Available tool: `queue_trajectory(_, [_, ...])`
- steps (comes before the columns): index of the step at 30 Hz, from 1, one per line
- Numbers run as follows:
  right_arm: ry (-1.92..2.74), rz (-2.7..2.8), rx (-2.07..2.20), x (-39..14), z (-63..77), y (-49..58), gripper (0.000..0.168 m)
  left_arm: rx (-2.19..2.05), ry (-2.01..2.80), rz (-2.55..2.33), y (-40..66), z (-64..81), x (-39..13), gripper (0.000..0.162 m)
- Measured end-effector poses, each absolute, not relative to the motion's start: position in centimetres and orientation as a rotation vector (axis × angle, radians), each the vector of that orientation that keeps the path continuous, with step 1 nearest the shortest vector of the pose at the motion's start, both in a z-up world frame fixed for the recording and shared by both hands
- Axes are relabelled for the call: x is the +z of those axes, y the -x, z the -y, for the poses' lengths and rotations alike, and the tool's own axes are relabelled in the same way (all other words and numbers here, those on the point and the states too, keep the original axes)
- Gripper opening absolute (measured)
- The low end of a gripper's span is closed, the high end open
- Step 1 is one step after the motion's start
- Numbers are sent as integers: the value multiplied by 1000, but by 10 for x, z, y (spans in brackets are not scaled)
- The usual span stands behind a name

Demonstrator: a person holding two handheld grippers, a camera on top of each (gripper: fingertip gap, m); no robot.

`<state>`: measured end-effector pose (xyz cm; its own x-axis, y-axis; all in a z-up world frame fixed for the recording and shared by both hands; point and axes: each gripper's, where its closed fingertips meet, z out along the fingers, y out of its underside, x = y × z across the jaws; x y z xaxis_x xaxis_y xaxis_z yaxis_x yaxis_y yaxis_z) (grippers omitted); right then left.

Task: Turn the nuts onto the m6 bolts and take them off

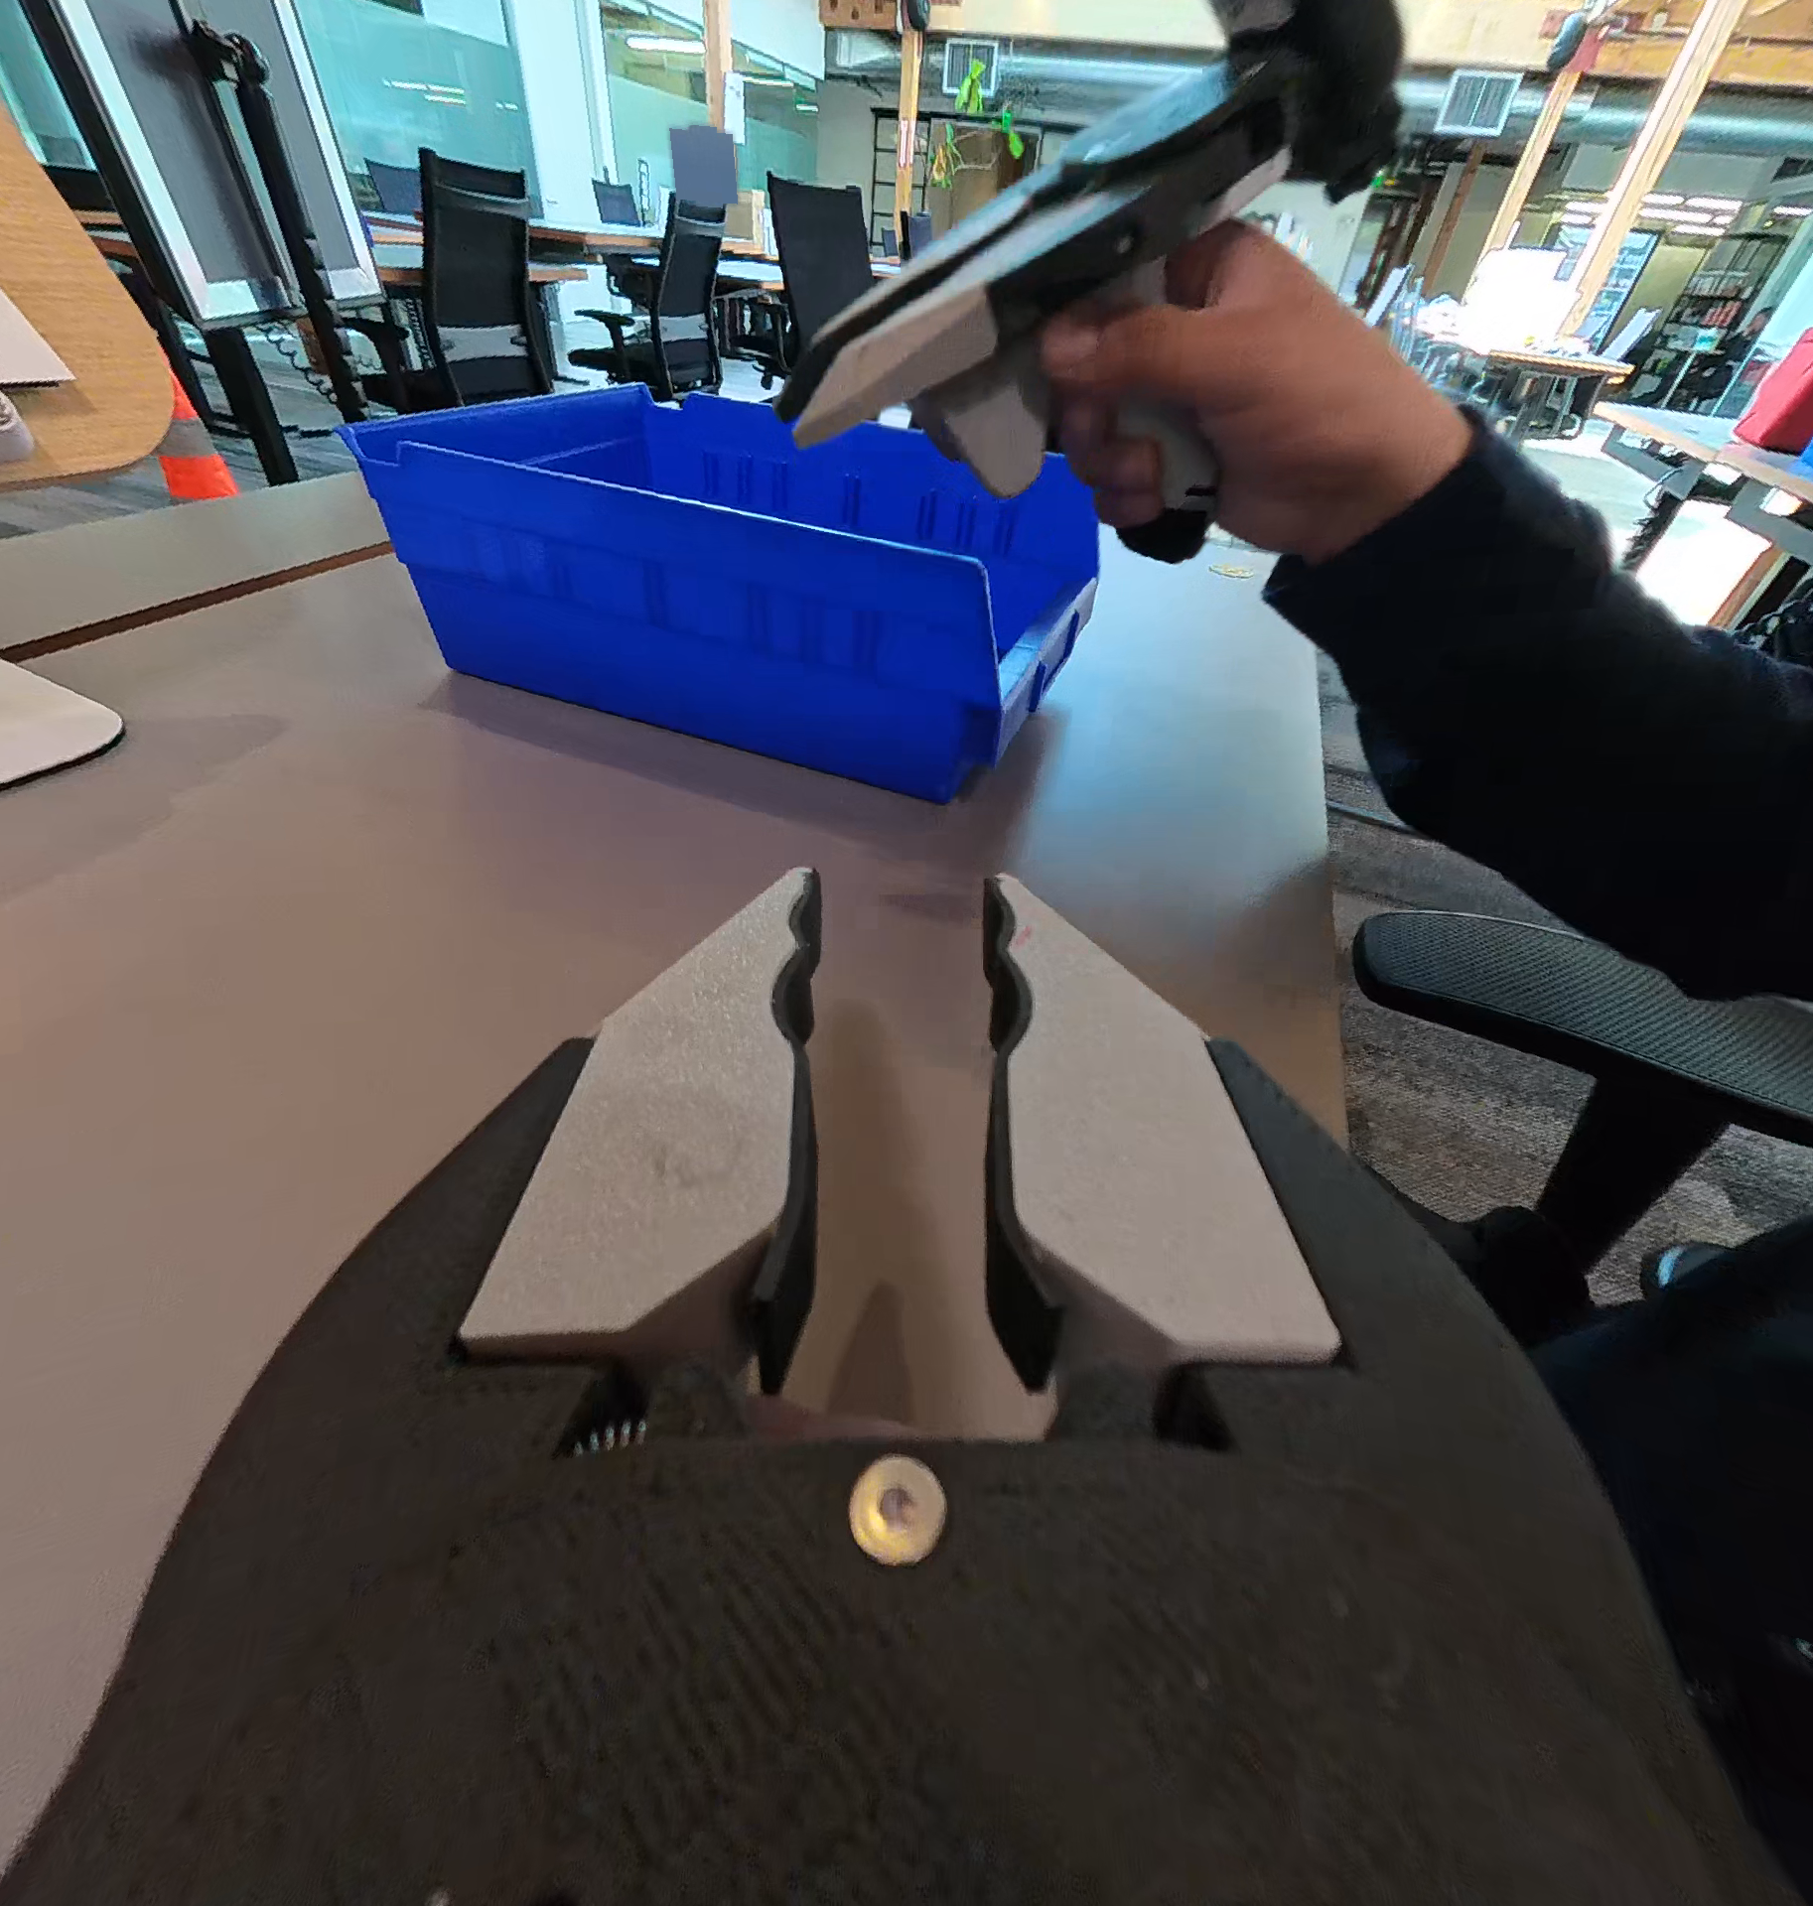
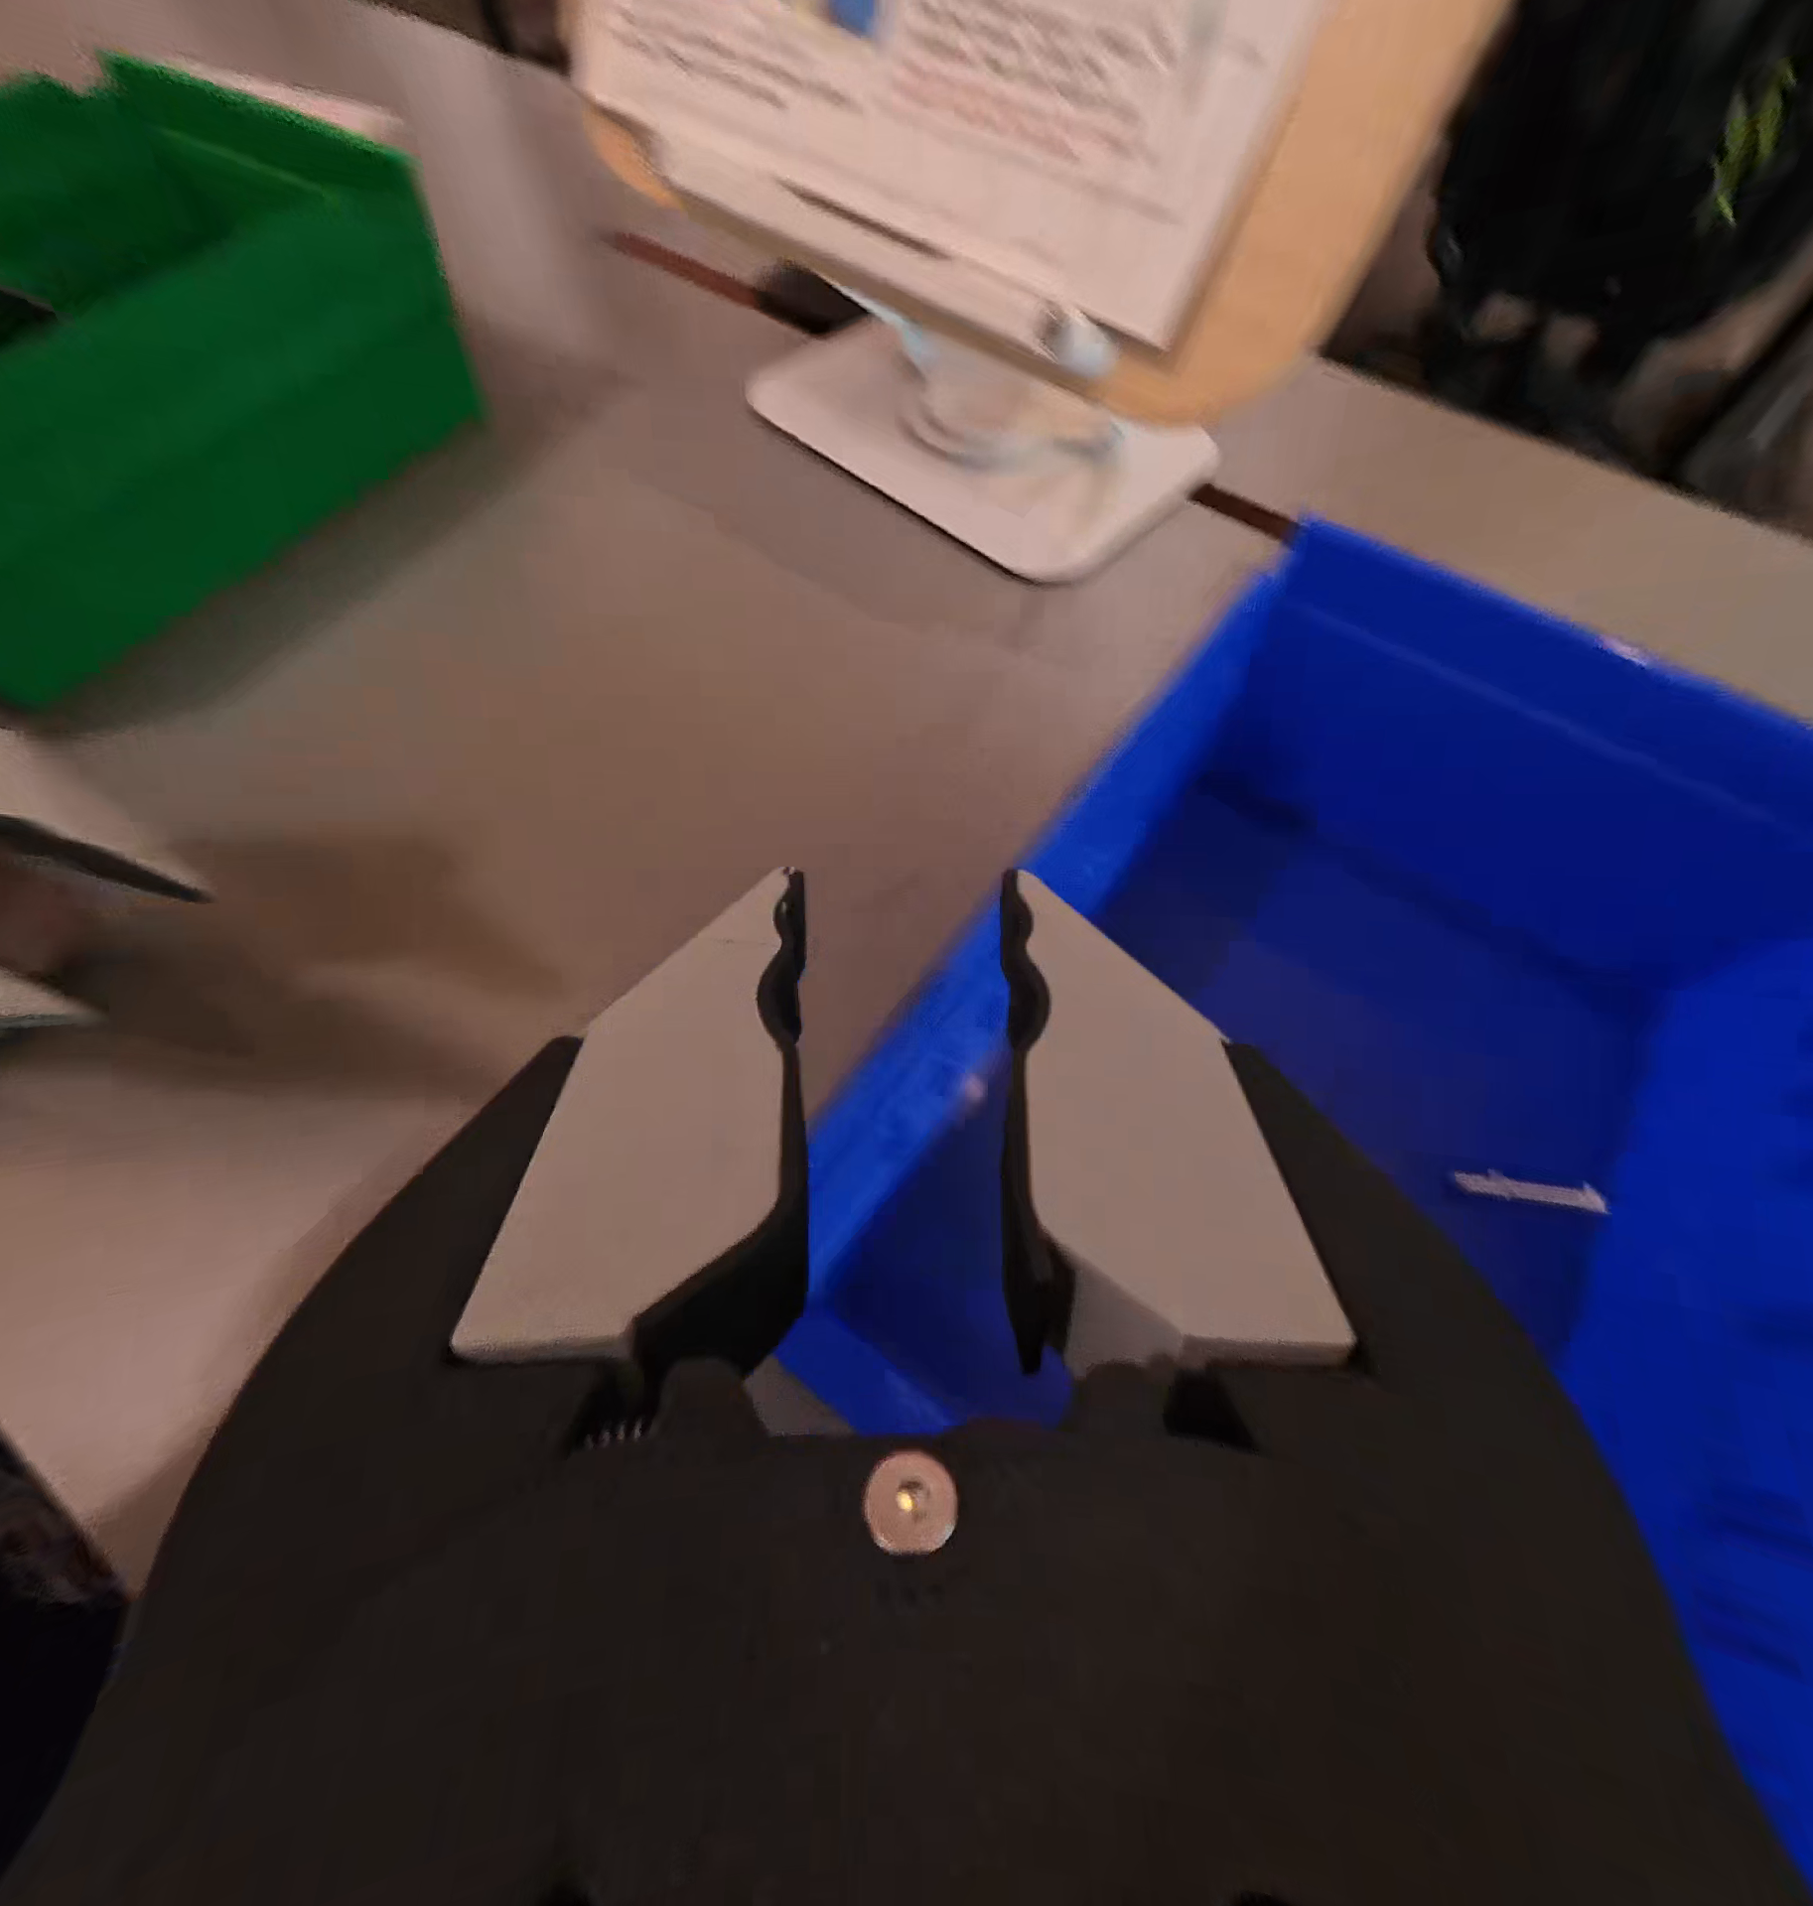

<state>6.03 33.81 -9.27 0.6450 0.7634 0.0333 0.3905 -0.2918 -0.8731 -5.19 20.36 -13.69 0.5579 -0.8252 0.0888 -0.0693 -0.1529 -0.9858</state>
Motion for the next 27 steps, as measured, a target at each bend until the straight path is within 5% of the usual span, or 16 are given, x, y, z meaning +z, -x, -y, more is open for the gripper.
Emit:
queue_trajectory(6, [1789,1205,908,-94,-252,60,52,-778,1608,-784,51,-204,-138,29])
queue_trajectory(14, [1770,1212,749,-167,-288,110,48,-775,1752,-732,70,-197,-128,34])
queue_trajectory(20, [1803,1251,734,-186,-290,99,50,-433,1820,-704,204,-192,-74,25])
queue_trajectory(27, [1829,1259,799,-189,-285,103,50,-294,2225,-680,324,-203,-129,23])
